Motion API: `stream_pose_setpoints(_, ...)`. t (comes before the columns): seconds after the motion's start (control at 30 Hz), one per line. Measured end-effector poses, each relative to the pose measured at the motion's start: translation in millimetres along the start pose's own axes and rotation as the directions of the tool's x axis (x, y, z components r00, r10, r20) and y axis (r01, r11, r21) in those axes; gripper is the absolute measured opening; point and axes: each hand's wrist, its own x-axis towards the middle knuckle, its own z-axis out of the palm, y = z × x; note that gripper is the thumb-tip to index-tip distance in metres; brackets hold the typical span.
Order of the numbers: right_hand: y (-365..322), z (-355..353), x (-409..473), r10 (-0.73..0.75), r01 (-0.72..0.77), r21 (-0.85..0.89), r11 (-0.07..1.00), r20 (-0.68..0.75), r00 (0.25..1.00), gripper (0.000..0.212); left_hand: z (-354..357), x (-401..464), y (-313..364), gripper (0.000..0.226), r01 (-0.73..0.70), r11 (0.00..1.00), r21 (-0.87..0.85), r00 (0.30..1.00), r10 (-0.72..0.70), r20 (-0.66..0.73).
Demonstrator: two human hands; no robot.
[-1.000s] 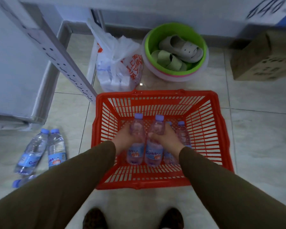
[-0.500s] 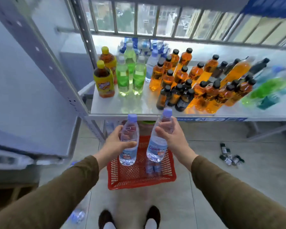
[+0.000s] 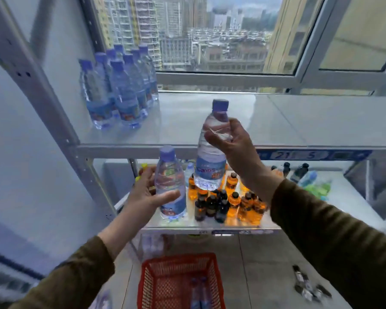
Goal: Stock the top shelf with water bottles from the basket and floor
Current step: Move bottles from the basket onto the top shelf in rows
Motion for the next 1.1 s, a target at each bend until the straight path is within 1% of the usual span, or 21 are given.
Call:
stream_pose_setpoints(0.1, -23, 2, 39, -0.084, 0.084, -0.011, 0.996, 0.002, 0.996, 0.049, 2, 16, 30, 0.071, -0.068, 0.997, -0.041, 0.996, 0.065, -0.056)
stream_pose_setpoints(0.17, -32, 9, 62, -0.113, 0.113, 0.0, 0.994, 0.013, 0.994, 0.046, -3, 30, 46, 0.071, -0.115, 0.993, -0.02, 0.991, 0.113, -0.078)
stream_pose_setpoints(0.23, -38, 19, 82, -0.113, 0.113, 0.025, 0.993, 0.036, 0.993, 0.046, -10, 45, 60, 0.071, -0.168, 0.985, 0.041, 0.981, 0.171, -0.089)
stream_pose_setpoints(0.33, -41, 33, 112, -0.108, 0.106, 0.059, 0.993, 0.025, 0.994, 0.057, -22, 70, 76, 0.068, -0.201, 0.977, 0.069, 0.971, 0.208, -0.12)
stream_pose_setpoints(0.37, -43, 37, 122, -0.105, 0.103, 0.061, 0.993, 0.027, 0.994, 0.057, -24, 78, 81, 0.066, -0.208, 0.975, 0.076, 0.969, 0.216, -0.123)
stream_pose_setpoints(0.47, -47, 44, 156, -0.09, 0.088, 0.059, 0.994, 0.039, 0.995, 0.046, -31, 103, 90, 0.056, -0.22, 0.97, 0.103, 0.966, 0.232, -0.119)
stream_pose_setpoints(0.57, -53, 46, 191, -0.074, 0.072, 0.034, 0.997, 0.054, 0.996, 0.042, -35, 131, 94, 0.054, -0.208, 0.967, 0.144, 0.964, 0.227, -0.135)
stream_pose_setpoints(0.73, -45, 49, 261, -0.028, 0.034, -0.082, 0.996, 0.073, 0.997, 0.062, -26, 180, 94, 0.049, -0.176, 0.973, 0.149, 0.95, 0.208, -0.235)
stream_pose_setpoints(0.87, -30, 57, 316, 0.009, 0.005, -0.132, 0.991, 0.106, 0.994, 0.059, -17, 222, 88, 0.043, -0.152, 0.977, 0.151, 0.931, 0.193, -0.311)
stream_pose_setpoints(0.9, -26, 61, 329, 0.01, 0.008, -0.155, 0.988, 0.116, 0.993, 0.062, -16, 233, 86, 0.043, -0.145, 0.977, 0.153, 0.926, 0.189, -0.327)
stream_pose_setpoints(1.0, -15, 75, 362, 0.015, 0.015, -0.213, 0.977, 0.139, 0.99, 0.09, -14, 264, 79, 0.044, -0.127, 0.978, 0.166, 0.908, 0.182, -0.378)
stream_pose_setpoints(1.03, -13, 80, 371, 0.01, 0.024, -0.216, 0.976, 0.153, 0.988, 0.093, -14, 273, 78, 0.043, -0.121, 0.978, 0.17, 0.901, 0.181, -0.395)
stream_pose_setpoints(1.1, -6, 89, 385, 0.009, 0.029, -0.225, 0.974, 0.166, 0.986, 0.089, -14, 290, 76, 0.04, -0.106, 0.977, 0.184, 0.886, 0.176, -0.429)
